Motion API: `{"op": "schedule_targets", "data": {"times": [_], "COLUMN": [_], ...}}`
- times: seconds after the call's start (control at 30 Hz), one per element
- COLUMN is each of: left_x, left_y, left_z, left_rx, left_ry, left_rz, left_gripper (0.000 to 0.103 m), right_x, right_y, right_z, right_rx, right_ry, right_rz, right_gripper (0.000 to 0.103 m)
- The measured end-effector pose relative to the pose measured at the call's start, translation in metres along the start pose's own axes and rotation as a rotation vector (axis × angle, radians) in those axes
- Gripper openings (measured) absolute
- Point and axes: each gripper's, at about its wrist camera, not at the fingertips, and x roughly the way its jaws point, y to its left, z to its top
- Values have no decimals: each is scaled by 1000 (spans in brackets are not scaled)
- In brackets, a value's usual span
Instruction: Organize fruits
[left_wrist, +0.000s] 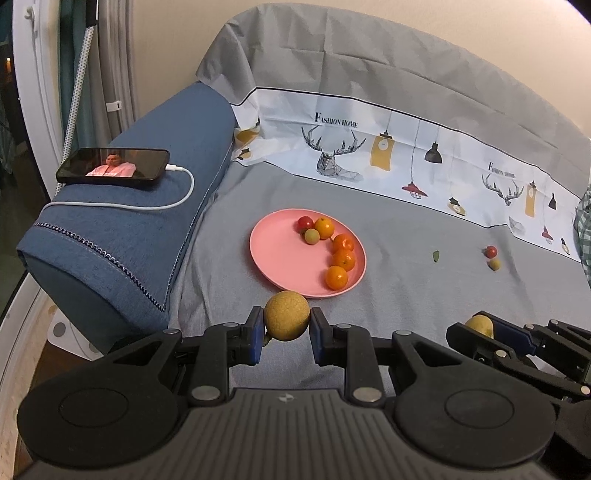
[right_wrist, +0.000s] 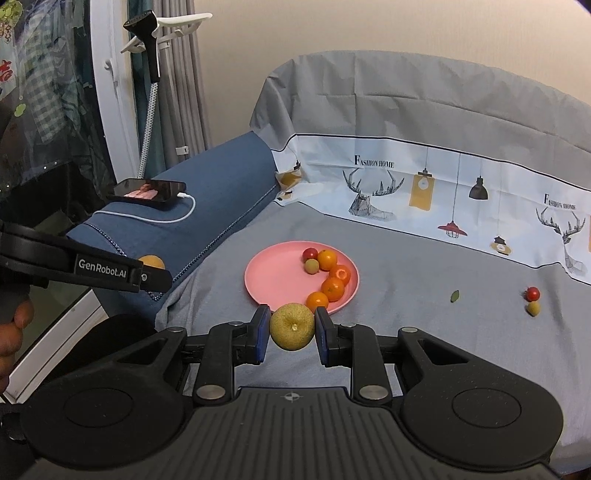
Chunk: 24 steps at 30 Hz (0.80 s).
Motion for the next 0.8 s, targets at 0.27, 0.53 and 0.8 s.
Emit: {"op": "schedule_targets", "data": {"times": [0.27, 0.53, 0.8], "left_x": [25, 76, 148], "left_y": [0, -8, -16], "left_z": [20, 43, 68], "left_rx": [-3, 21, 54], "left_ry": [21, 86, 150], "left_rz": [13, 18, 21], "left_gripper": [28, 28, 28], "right_x": [26, 74, 138], "right_y": [-7, -27, -43], "right_z": [6, 17, 27], "right_rx": [3, 36, 29], "right_ry": [23, 59, 93], "right_rz": [-1, 1, 3], "right_gripper": [27, 27, 27]}}
